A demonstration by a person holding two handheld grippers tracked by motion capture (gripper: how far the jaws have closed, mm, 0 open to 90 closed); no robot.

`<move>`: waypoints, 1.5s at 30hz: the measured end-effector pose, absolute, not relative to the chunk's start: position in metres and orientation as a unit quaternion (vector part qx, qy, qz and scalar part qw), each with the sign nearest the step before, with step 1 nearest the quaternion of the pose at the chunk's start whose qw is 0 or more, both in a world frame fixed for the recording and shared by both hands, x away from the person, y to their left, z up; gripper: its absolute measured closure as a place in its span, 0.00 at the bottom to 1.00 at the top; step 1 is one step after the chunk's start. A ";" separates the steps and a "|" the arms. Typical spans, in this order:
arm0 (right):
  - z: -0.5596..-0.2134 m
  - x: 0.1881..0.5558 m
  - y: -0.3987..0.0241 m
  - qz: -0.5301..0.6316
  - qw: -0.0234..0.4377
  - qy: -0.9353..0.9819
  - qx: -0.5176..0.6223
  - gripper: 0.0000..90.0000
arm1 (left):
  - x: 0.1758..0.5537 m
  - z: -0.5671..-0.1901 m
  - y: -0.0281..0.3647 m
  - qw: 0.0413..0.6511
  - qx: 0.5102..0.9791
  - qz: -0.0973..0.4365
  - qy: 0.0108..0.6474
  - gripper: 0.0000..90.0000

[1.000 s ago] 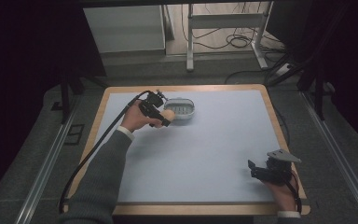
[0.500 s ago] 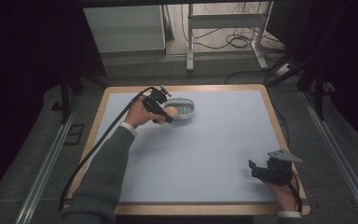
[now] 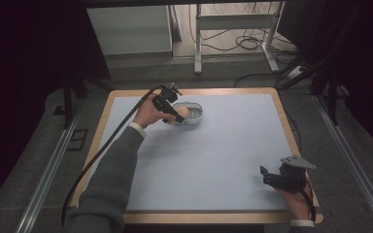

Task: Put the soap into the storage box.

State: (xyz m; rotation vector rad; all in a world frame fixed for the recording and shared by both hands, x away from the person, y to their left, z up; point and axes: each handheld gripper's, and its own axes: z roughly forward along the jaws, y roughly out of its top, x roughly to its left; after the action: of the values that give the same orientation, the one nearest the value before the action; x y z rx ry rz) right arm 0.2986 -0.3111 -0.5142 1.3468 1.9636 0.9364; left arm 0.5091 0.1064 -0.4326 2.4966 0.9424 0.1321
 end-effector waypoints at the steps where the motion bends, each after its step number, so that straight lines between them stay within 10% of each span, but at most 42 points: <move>1: -0.514 0.299 -0.311 0.351 0.288 0.735 0.504 0.09 | 0.511 -0.432 0.106 0.229 0.910 0.048 0.342 0.36; 45: -0.517 0.300 -0.313 0.347 0.287 0.737 0.504 0.09 | 0.560 -0.457 0.079 0.209 0.917 0.038 0.338 0.35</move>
State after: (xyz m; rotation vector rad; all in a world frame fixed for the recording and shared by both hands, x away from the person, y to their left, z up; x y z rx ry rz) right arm 0.2997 -0.3134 -0.5165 1.3471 1.9698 0.9260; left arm 0.5601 0.0793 -0.4570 2.5511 0.9416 0.1048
